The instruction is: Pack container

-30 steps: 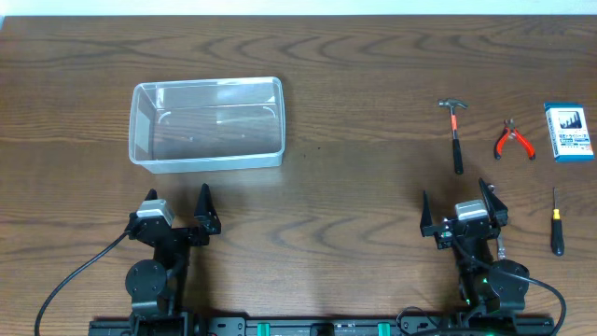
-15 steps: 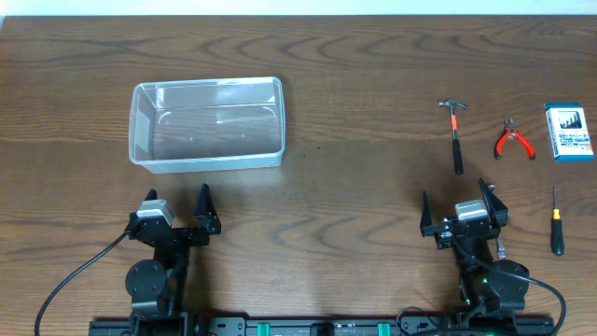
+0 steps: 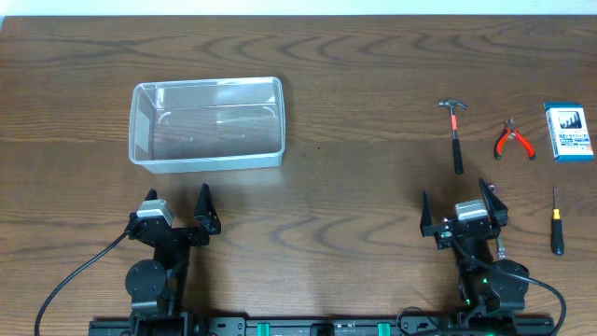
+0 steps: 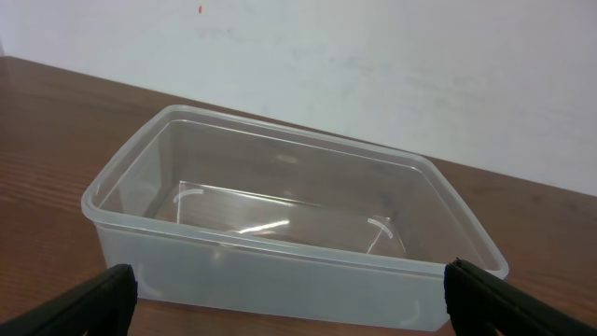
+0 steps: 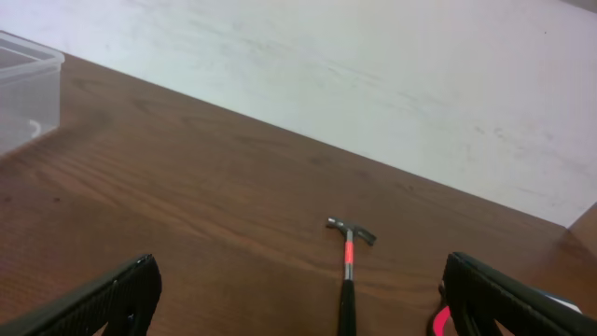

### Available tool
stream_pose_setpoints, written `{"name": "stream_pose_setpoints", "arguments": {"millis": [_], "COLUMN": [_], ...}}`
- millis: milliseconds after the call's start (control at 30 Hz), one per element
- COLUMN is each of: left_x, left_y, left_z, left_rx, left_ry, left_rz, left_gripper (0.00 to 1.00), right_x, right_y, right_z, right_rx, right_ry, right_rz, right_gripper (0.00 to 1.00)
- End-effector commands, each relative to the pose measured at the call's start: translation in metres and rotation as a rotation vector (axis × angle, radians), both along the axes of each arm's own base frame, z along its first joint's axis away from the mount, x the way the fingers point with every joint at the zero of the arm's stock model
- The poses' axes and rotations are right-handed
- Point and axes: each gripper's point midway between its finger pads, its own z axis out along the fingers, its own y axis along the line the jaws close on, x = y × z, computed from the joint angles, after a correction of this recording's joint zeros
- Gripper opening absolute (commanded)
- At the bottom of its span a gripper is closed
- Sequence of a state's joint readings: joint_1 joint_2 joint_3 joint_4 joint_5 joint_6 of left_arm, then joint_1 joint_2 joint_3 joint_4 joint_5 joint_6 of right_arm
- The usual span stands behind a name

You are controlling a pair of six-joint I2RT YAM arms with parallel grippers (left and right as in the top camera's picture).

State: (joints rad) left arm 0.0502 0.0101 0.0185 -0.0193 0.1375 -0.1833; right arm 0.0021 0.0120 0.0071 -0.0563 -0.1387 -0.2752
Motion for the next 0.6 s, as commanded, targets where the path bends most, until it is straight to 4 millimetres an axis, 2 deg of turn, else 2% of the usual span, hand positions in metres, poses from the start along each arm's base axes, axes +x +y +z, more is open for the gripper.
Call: {"name": "stream_pose_setpoints", "arguments": {"millis": [0, 567], "left_x": [-0.0010, -0.0007], "left_y": [-0.0022, -0.0009], "left_z": [-0.0153, -0.0142], "left_rx": [0.002, 0.003], "left_ry": [0.047, 0.043], "left_rz": [-0.012, -0.004], "left_gripper": [0.98, 0.98], "right_x": [-0.0003, -0.0010], "right_y": [0.0006, 0.0050], "right_z": [-0.0004, -0.0001], "right_rx": [0.013, 0.015], "right_ry": [0.001, 0.001], "right_rz": [0.000, 0.027], "right_gripper": [0.99, 0.99]}}
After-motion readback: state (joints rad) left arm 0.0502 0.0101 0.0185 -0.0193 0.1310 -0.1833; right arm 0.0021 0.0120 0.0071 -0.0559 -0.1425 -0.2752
